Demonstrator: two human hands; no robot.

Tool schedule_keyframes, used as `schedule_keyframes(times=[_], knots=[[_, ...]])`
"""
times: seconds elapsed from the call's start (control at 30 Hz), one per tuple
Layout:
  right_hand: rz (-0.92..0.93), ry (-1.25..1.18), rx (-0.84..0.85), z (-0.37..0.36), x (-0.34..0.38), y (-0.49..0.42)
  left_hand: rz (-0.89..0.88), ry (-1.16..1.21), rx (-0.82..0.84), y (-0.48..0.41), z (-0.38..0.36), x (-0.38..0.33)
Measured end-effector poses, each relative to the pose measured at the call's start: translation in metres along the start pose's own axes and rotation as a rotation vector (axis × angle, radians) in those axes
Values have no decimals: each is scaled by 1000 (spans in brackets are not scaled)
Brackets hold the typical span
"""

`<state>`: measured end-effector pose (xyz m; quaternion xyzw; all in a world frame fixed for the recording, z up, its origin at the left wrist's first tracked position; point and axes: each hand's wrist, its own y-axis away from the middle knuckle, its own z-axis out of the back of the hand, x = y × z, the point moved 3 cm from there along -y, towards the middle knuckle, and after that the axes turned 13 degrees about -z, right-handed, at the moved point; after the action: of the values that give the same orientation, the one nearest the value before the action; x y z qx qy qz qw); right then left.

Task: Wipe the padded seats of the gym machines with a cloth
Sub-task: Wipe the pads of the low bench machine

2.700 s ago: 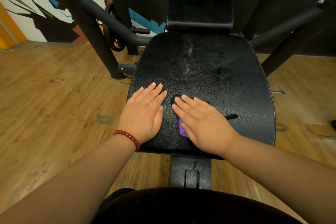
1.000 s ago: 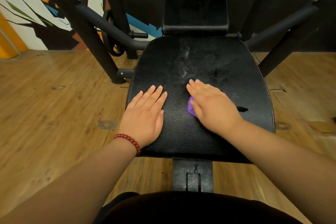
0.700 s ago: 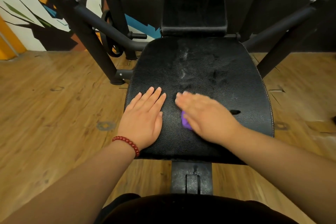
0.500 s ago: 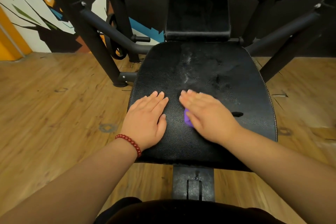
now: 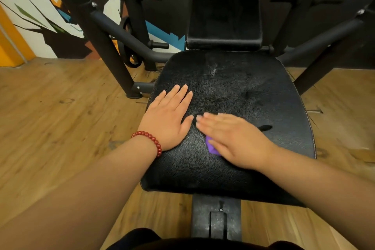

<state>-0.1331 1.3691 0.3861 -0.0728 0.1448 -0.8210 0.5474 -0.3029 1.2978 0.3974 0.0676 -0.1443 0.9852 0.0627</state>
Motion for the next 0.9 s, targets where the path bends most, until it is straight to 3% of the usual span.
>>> schedule_keyframes(times=[0.13, 0.3, 0.4, 0.5, 0.6, 0.7, 0.77, 0.9], knots=[[15, -7, 35, 6, -13, -11, 4, -2, 13, 0, 1, -1], [-319, -26, 43, 16, -43, -55, 22, 2, 27, -1, 2, -2], [-128, -7, -11, 13, -20, -32, 27, 11, 15, 0, 1, -1], [43, -13, 50, 5, -8, -4, 22, 22, 5, 0, 1, -1], [21, -13, 39, 13, -20, -23, 29, 27, 7, 0, 1, -1], [-169, -36, 69, 19, -36, -54, 32, 14, 2, -1, 2, -2], [-201, -44, 57, 18, -36, -57, 26, 22, 3, -1, 3, -2], [10, -24, 45, 7, -17, -19, 25, 32, -6, 0, 2, -1]])
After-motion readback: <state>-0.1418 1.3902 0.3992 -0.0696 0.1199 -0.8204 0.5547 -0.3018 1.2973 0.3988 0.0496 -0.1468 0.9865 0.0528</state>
